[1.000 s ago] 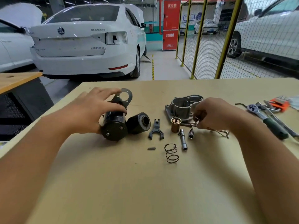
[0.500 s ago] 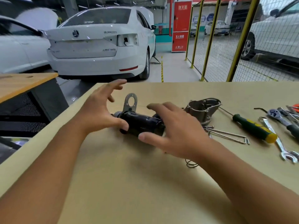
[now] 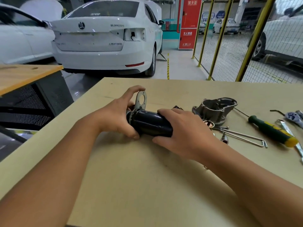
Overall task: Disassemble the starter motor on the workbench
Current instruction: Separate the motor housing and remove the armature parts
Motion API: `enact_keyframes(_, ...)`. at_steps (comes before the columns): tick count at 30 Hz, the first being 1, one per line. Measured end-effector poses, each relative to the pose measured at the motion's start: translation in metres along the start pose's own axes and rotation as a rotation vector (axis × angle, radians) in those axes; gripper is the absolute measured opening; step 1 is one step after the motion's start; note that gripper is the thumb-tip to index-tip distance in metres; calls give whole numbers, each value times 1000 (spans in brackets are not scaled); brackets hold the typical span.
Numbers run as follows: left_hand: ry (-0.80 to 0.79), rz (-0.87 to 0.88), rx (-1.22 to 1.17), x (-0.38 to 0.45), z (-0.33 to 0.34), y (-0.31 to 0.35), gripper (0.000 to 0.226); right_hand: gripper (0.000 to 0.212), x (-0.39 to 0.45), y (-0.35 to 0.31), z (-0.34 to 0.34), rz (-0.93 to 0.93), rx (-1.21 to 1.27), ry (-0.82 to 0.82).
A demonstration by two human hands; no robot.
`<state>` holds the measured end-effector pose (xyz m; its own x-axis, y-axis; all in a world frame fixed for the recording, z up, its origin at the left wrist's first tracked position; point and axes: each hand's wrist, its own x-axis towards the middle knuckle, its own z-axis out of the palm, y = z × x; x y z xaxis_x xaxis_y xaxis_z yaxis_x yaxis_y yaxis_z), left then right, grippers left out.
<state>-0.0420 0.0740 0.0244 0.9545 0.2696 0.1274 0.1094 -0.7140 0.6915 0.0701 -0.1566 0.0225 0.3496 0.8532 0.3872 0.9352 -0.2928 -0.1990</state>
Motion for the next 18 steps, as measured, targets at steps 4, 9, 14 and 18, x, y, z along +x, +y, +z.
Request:
enact_keyframes(4, -13, -12, -33, -5, -1, 0, 139, 60, 0, 4, -2, -21, 27, -13)
enact_keyframes(9, -49, -5, 11, -13, -3, 6, 145, 68, -1, 18, -12, -27, 118, -131)
enact_keyframes(14, -45, 50, 67, -20, 8, 19, 152, 70, 3, 0, -6, -19, -232, -99)
enact_keyframes(18, -35, 70, 1, -27, 15, 27, 146, 67, 1, -1, -9, -13, -236, -86)
